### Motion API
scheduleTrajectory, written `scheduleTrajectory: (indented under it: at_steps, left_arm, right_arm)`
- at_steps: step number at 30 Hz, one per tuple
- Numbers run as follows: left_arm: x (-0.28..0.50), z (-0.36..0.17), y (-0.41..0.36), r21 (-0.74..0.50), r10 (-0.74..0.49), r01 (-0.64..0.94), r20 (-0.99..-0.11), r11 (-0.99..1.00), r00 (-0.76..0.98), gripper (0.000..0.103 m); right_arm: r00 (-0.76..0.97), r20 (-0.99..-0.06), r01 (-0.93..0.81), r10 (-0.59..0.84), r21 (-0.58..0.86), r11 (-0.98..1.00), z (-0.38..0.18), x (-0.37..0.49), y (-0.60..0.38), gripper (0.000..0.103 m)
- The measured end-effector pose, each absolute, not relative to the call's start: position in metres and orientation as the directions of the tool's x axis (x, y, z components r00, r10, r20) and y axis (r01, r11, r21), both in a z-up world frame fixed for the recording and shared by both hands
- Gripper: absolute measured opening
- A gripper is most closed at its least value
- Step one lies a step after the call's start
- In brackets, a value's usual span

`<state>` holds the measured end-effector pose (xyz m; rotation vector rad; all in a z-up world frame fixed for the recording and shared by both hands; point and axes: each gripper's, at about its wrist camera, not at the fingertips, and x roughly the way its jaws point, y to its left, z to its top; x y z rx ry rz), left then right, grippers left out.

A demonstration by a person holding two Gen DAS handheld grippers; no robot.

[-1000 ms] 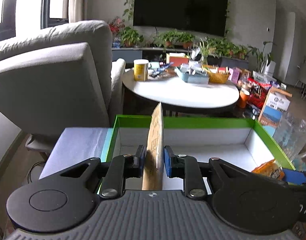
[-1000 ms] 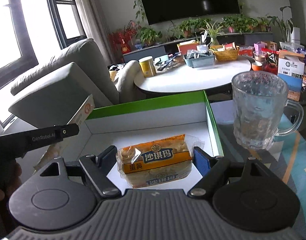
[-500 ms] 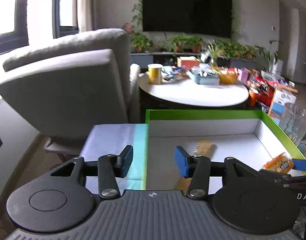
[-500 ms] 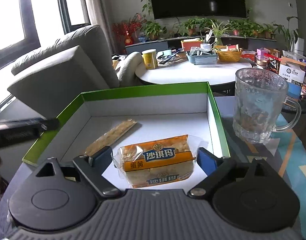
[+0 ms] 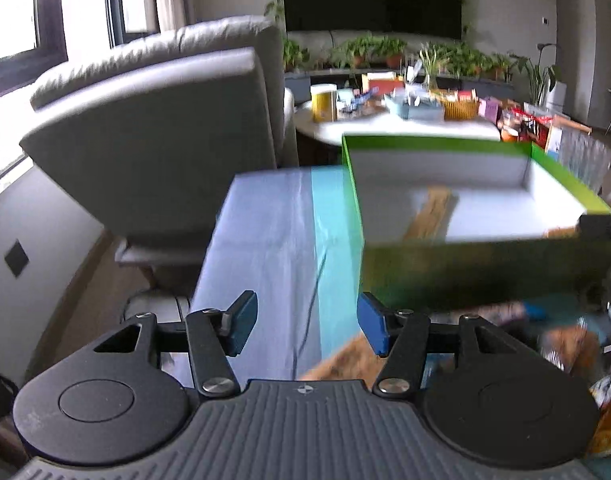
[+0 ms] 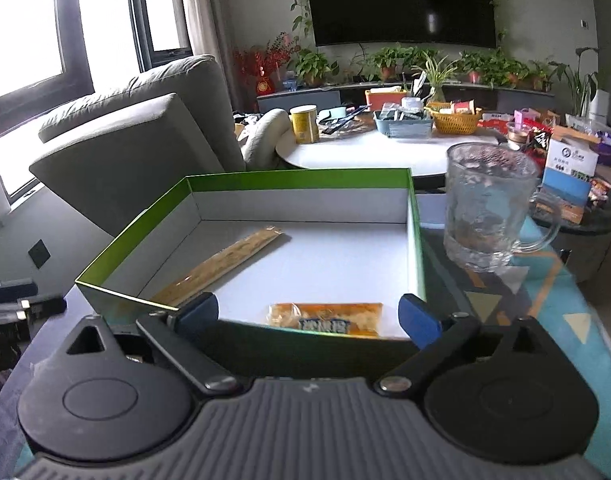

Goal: Organize snacks
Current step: 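Grasp the brown snack bar with the left tool while the right grasps a chip bag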

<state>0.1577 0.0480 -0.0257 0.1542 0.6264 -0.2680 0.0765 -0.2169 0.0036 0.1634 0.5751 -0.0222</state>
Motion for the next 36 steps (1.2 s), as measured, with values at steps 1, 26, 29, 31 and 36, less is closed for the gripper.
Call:
scheduleTrajectory:
  at_steps: [1,26,29,31,36]
  left_arm:
    - [0.157,-0.029,0.050,0.057,-0.197,0.289,-0.604,0.956,0.772,0.053]
    - [0.106,-0.053,0.053,0.032,-0.235,0.335,-0.652,0.942,0.721,0.055]
    - [0.109,-0.053,0.052,0.056,-0.221,0.332,-0.643,0.942,0.733,0.056]
    - [0.111,-0.056,0.051,0.074,-0.223,0.345,-0.632,0.936,0.742,0.060]
    - [0.117,-0.058,0.057,0.004,-0.267,0.346,-0.628,0.938,0.731,0.055]
  right_arm:
    - [0.841,-0.540,0.058,0.031,0.147,0.987,0.005,0.073,-0.217,0.063]
    - [0.758,-0.582,-0.306,0.295,0.082,0.949,-0.013,-0.023,-0.173,0.063]
    - [0.748,-0.609,-0.296,0.262,0.046,0.954,-0.024,-0.022,-0.167,0.063]
    - [0.744,-0.620,-0.284,0.251,0.048,0.958,-0.029,-0.020,-0.166,0.063]
    - [0.741,-0.623,-0.264,0.249,0.072,0.962,-0.035,-0.015,-0.161,0.063]
